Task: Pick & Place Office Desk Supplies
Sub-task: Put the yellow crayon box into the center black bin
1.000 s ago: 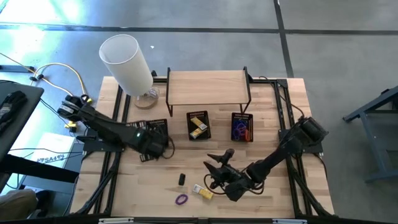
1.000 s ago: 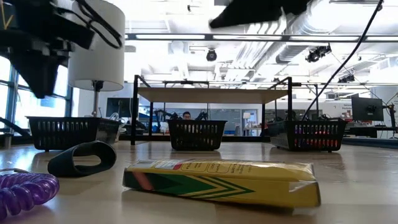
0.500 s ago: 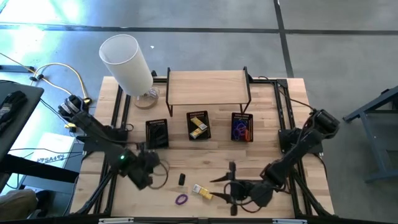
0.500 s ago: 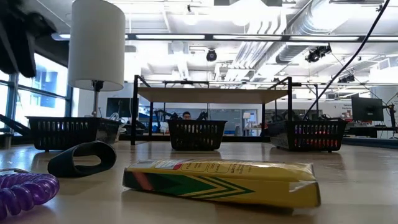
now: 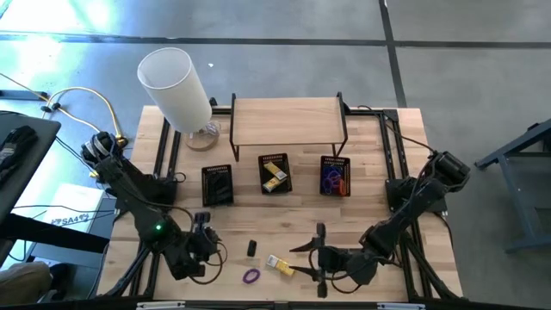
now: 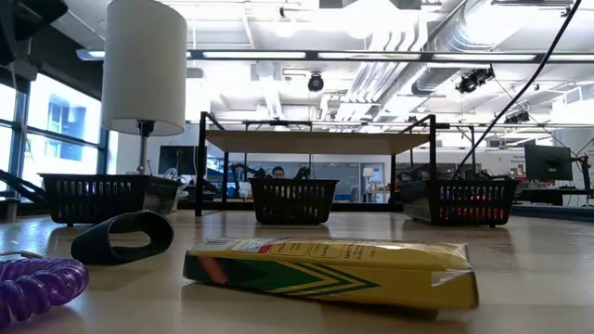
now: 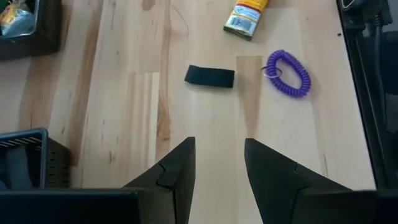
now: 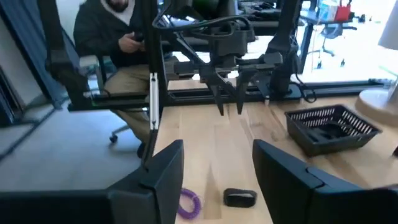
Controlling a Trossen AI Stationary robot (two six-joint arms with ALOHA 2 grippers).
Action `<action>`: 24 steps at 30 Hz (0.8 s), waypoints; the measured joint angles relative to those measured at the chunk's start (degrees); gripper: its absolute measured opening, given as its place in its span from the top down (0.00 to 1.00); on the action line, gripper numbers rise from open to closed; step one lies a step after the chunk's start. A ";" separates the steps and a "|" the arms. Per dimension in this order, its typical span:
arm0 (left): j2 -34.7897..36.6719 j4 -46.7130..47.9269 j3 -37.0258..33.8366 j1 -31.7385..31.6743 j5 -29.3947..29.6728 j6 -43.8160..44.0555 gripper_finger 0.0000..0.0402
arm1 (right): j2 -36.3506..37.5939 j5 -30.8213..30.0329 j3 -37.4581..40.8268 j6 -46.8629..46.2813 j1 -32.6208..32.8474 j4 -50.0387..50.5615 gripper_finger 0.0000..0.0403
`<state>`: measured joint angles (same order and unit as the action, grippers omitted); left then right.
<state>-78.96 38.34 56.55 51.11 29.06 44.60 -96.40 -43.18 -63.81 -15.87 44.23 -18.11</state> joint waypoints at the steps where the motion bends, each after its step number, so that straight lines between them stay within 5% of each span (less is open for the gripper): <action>1: 0.00 -0.06 -0.02 0.22 0.02 0.29 0.67 | 0.00 -0.02 0.00 -1.33 0.00 -0.09 0.54; 15: 0.00 -2.97 -0.06 1.35 0.23 0.03 0.67 | -0.05 12.71 0.00 -16.29 0.75 -0.42 0.04; 24: -2.34 -4.66 -0.08 0.91 5.29 -2.59 0.67 | -2.99 10.63 0.00 -13.74 4.96 2.70 0.06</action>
<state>-81.30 33.67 56.47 52.03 34.34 42.01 -99.39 -32.55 -63.81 -29.62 49.18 -15.41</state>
